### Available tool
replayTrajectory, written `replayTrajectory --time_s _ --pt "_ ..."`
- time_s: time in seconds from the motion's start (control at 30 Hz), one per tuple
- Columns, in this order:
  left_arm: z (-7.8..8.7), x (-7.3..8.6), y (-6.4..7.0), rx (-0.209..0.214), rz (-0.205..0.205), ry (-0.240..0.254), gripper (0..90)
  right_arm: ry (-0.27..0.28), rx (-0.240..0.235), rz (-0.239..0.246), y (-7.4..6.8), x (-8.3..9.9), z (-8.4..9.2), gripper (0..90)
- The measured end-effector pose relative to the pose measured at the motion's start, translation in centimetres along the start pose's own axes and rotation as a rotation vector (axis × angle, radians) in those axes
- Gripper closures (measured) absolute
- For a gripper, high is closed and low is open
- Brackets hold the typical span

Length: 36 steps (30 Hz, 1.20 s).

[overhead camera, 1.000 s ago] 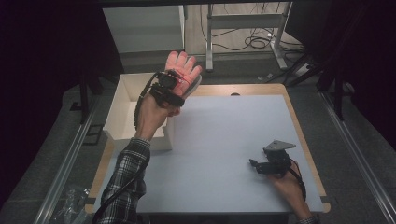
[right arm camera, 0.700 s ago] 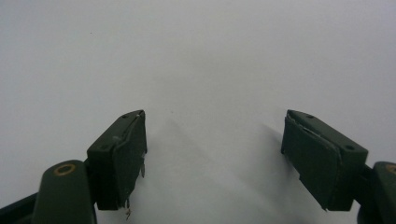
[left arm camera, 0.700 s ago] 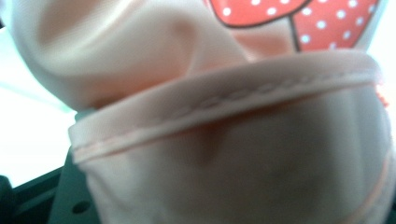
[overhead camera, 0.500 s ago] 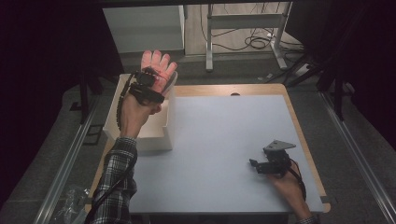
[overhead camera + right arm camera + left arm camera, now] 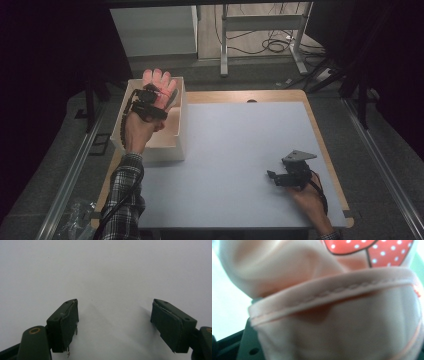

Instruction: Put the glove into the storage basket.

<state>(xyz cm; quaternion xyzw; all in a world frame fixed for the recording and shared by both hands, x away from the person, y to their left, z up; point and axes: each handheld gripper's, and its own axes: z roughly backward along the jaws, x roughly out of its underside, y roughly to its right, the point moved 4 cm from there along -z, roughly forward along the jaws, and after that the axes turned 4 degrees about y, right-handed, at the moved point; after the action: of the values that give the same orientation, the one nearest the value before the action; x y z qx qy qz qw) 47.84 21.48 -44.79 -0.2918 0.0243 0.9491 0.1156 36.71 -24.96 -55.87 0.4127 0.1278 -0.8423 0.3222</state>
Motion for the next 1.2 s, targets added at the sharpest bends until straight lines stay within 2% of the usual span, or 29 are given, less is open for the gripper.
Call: replayTrajectory --time_s 0.23,0.5,0.7,0.93,1.03,1.1,1.2 --pt "-2.8 0.9 0.0 -0.001 0.013 -0.047 33.8 0.000 0.000 0.000 0.0 0.0 0.0 22.4" --pt "-5.7 1.0 0.8 -0.009 0.003 -0.117 33.2 0.000 0.000 0.000 0.0 0.0 0.0 22.4" --pt "-7.6 1.1 1.5 0.007 0.003 -0.190 32.5 0.000 0.000 0.000 0.0 0.0 0.0 22.4" --pt "-9.2 1.2 2.1 0.030 0.009 -0.236 30.1 0.000 0.000 0.000 0.0 0.0 0.0 22.4" --pt "-9.6 1.4 2.2 0.039 0.011 -0.249 27.1 0.000 0.000 -0.001 0.0 0.0 0.0 22.4" --pt "-9.7 1.5 2.1 0.068 0.020 -0.248 22.5 0.000 0.000 -0.001 0.0 0.0 0.0 22.4" --pt "-9.8 1.6 1.7 0.086 0.034 -0.251 15.8 0.000 0.000 0.000 0.0 0.0 0.0 22.4"
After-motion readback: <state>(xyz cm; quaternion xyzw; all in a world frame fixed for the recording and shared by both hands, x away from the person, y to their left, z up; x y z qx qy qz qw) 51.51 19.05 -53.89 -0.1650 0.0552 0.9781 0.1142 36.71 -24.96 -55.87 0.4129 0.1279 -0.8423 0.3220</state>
